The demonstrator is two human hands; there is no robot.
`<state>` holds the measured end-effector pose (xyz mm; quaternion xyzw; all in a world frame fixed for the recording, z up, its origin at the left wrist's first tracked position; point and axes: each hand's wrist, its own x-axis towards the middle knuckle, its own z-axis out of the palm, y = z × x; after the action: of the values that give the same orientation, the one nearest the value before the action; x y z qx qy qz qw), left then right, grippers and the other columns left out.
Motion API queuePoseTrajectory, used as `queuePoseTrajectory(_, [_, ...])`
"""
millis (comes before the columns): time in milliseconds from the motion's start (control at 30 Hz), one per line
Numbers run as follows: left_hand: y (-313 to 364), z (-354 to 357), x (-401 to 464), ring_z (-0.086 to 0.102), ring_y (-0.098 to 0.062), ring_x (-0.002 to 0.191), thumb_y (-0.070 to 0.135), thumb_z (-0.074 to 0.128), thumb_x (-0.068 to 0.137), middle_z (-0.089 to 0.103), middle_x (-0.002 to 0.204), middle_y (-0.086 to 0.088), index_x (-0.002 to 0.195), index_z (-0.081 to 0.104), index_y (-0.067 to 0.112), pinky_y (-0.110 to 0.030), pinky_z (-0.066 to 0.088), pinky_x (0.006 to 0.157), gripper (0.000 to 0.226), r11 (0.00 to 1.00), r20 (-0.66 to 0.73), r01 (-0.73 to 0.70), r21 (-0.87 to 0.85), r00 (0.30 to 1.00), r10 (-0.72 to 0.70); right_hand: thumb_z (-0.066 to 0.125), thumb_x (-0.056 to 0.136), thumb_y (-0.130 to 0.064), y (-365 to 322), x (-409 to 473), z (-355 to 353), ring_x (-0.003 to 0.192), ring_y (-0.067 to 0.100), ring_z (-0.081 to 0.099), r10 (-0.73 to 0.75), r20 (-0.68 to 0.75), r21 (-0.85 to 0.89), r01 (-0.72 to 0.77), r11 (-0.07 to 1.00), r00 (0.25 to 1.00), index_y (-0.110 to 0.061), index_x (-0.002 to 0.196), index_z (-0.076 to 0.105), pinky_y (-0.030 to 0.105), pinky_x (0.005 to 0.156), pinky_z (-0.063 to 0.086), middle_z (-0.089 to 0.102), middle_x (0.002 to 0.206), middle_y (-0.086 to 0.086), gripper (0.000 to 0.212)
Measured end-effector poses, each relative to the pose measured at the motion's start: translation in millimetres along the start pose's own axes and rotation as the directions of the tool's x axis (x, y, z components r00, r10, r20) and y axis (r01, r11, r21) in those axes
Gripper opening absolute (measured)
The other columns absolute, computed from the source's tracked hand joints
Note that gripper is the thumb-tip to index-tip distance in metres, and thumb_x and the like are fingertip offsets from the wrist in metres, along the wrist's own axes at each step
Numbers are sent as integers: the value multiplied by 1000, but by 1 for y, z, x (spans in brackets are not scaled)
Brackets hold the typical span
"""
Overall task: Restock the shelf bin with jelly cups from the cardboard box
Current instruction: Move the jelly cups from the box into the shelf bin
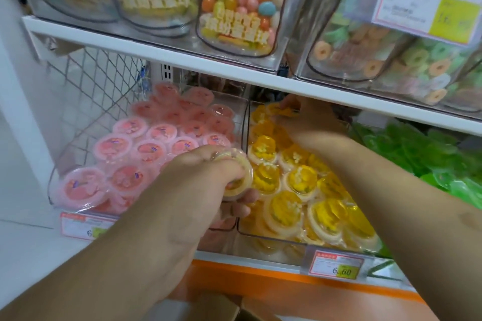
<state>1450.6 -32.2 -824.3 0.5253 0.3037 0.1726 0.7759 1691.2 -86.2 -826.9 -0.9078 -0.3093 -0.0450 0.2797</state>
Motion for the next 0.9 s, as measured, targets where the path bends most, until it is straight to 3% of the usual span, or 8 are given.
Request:
queuePoseTrajectory(133, [-3, -5, 6, 75, -33, 67, -5, 62, 92, 73, 75, -20, 91, 72, 11, -31, 54, 51, 20, 999, 35, -36, -7, 999, 36, 76, 88, -50, 1, -1, -1, 102, 22, 67, -5, 18, -13, 5, 1000, 1000, -34, 92, 64, 43, 94, 56, 68, 114, -3, 21])
queuePoseTrajectory(333, [0, -1, 7, 73, -31, 62, -2, 60, 95, 73, 74, -20, 91, 70, 11, -29, 50, 42, 18, 999, 36, -20, -48, 999, 22, 72, 89, -54, 1, -10, -8, 88, 16, 69, 10, 70, -29, -8, 1000, 997, -35, 104, 68, 37, 83, 59, 70, 105, -7, 25])
queuePoseTrajectory(433, [2, 4, 8, 72, -29, 55, -2, 49, 100, 72, 66, -17, 91, 68, 14, -26, 51, 39, 26, 993, 31, 3, -121, 1000, 1, 70, 92, -42, 2, -25, -21, 101, 19, 68, -13, 66, -45, 16, 999, 998, -32, 115, 68, 33, 92, 55, 70, 118, -4, 25])
queuePoseTrajectory(500, [2, 5, 7, 75, -31, 60, -5, 45, 100, 75, 71, -18, 98, 71, 11, -28, 55, 42, 30, 992, 45, -15, -127, 999, 21, 69, 94, -37, 5, -46, -30, 115, 21, 64, -38, 68, -49, 41, 998, 997, -32, 123, 66, 31, 97, 50, 69, 125, -3, 29])
queuePoseTrajectory(567, [0, 6, 3, 78, -35, 73, -8, 47, 100, 77, 84, -22, 110, 71, 7, -32, 61, 51, 29, 996, 69, -32, -79, 997, 38, 69, 96, -34, 8, -76, -40, 114, 19, 62, -70, 77, 16, 69, 998, 995, -34, 127, 65, 31, 97, 49, 69, 121, -5, 31])
queuePoseTrajectory(667, [-3, 8, -6, 79, -33, 86, -1, 58, 101, 78, 98, -19, 120, 69, 6, -38, 65, 67, 23, 997, 107, -55, 49, 993, 49, 72, 92, -14, 12, -122, -53, 114, 9, 61, -257, 56, 208, 240, 948, 965, -35, 123, 64, 36, 101, 50, 65, 122, -15, 38])
queuePoseTrajectory(767, [-5, 14, -13, 79, -23, 89, 11, 65, 100, 80, 100, -8, 116, 74, 12, -44, 64, 81, 18, 976, 125, -94, 198, 990, 70, 71, 83, -3, 12, -149, -63, 126, 18, 58, -434, 69, 396, 374, 839, 898, -25, 126, 64, 36, 99, 51, 63, 129, -13, 48])
queuePoseTrajectory(900, [-5, 20, -22, 77, -10, 89, 28, 67, 98, 81, 93, 7, 111, 76, 24, -28, 62, 80, 16, 909, 173, -187, 372, 976, 130, 88, 82, -17, 7, -156, -65, 124, 19, 60, -509, 49, 353, 462, 814, 859, -22, 119, 67, 37, 92, 53, 62, 127, -12, 43])
